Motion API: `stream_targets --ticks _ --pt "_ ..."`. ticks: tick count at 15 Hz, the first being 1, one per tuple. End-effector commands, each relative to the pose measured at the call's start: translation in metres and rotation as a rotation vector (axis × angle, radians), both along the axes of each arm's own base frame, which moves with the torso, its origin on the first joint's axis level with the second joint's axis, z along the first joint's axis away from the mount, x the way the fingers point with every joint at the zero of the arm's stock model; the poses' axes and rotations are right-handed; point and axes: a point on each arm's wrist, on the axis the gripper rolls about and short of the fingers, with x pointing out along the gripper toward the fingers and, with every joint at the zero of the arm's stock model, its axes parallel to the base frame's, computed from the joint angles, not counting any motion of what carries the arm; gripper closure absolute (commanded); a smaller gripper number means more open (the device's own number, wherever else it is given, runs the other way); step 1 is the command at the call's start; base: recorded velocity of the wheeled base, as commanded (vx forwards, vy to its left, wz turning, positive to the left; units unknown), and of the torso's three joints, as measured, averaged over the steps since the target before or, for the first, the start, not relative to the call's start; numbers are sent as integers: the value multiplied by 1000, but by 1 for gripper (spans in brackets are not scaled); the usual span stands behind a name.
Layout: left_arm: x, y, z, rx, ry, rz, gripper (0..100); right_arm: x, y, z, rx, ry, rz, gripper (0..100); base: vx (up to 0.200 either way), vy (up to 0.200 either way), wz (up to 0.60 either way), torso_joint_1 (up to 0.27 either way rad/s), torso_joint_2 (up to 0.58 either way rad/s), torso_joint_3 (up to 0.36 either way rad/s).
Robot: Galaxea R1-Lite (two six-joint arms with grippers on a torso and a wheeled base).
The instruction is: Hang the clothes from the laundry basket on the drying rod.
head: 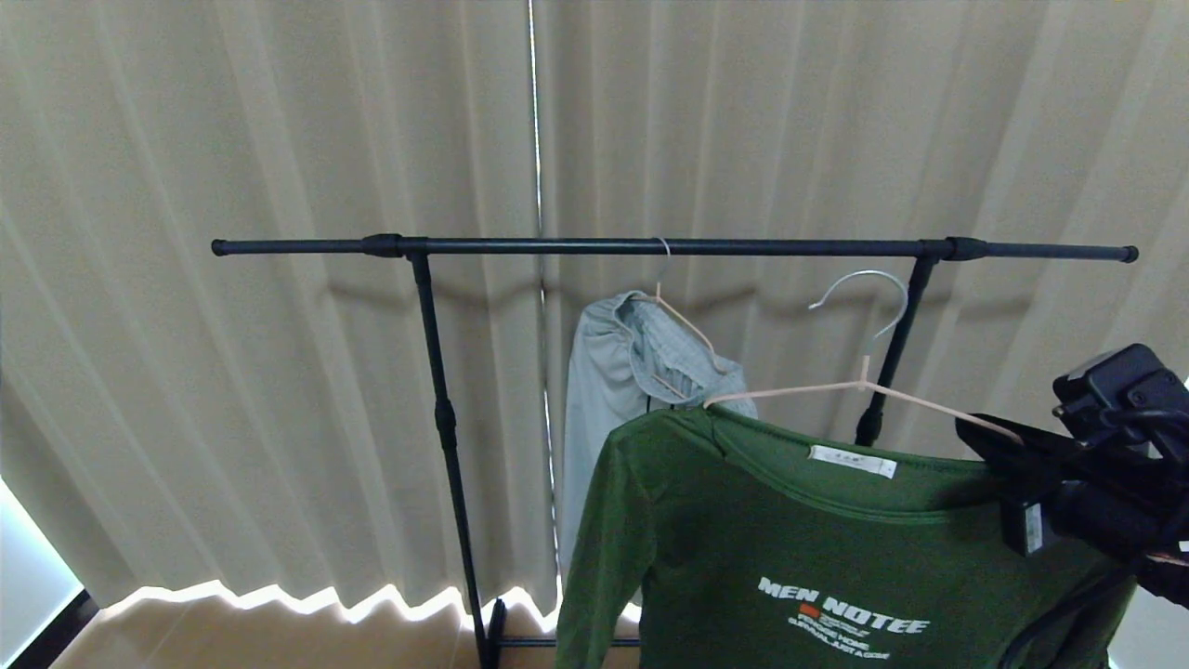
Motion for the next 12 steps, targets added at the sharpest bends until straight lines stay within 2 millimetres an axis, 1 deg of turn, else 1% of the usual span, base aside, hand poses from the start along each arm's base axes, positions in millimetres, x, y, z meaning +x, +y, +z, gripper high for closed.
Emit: stream_targets --ticks 1,3,4,5,6,8,9,11,12 --pt "-21 2 -13 -174 -96 47 0 -8 -9 1 2 -19 -51 100 0 0 0 0 0 0" --pt "-18 1 -26 -268 -61 62 0 -15 -21 0 3 -28 -114 100 0 0 0 0 0 0" --pt "-18 1 -25 -285 -76 57 0 -17 -24 0 1 -31 -132 100 0 0 0 0 0 0" --pt "-17 1 -25 -314 -88 41 0 -23 -34 1 0 -43 -196 100 0 0 0 0 0 0" --pt "-17 1 -25 -309 -86 31 0 -28 -41 1 -2 -42 -237 100 0 0 0 0 0 0" --pt "-17 1 -25 -307 -87 27 0 -35 -47 2 -6 -31 -281 100 0 0 0 0 0 0" --pt "-17 0 -25 -306 -88 18 0 -47 -53 2 -15 -7 -324 100 0 0 0 0 0 0" --pt "-17 0 -24 -306 -95 -4 0 -66 -58 1 -51 28 -363 100 0 0 0 0 0 0" --pt "-17 0 -23 -305 -96 -9 0 -72 -60 1 -57 36 -384 100 0 0 0 0 0 0"
